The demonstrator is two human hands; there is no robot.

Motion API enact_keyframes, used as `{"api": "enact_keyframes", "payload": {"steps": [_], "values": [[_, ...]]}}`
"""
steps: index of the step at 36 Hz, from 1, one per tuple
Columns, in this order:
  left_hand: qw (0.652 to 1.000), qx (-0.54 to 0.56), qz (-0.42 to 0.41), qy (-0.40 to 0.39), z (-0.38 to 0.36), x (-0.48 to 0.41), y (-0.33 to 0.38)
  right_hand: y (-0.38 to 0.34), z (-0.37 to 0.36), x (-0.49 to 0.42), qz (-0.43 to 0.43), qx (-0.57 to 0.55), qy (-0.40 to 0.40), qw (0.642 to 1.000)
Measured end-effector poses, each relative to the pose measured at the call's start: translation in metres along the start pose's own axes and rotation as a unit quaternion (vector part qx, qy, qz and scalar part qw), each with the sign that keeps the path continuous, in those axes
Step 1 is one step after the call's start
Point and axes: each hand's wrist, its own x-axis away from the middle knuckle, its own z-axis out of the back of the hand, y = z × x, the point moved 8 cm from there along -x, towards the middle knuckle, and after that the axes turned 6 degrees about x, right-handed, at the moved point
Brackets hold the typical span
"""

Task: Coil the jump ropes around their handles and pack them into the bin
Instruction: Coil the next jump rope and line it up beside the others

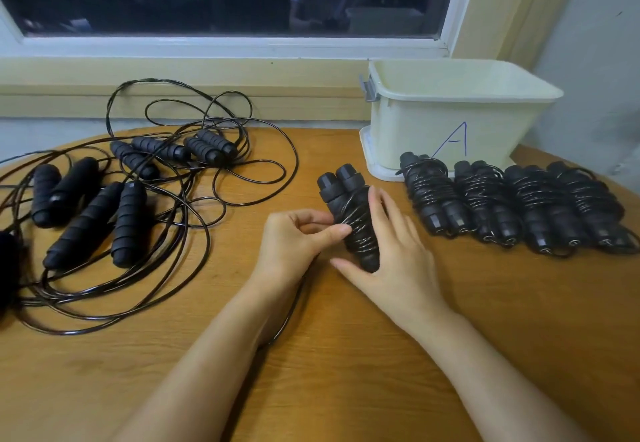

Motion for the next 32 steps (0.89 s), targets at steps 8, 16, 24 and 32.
{"api": "enact_keyframes", "payload": {"steps": [8,16,24,32], "values": [[0.993,-0.07,-0.023,-0.094,-0.019,0.003,-0.004,0.008,0.008,-0.003,-0.005,0.119,0.056,0.991],[0.975,-0.153,-0.101,-0.121,-0.018,0.001,0.011,0.016,0.01,-0.003,-0.014,-0.032,0.045,0.998],[0.994,-0.047,-0.059,-0.073,-0.004,-0.005,0.008,0.011,0.012,-0.002,-0.051,-0.249,0.055,0.966],[0.986,-0.072,-0.106,-0.103,-0.013,0.002,0.016,0.004,0.009,-0.001,-0.062,-0.407,0.012,0.911]]}}
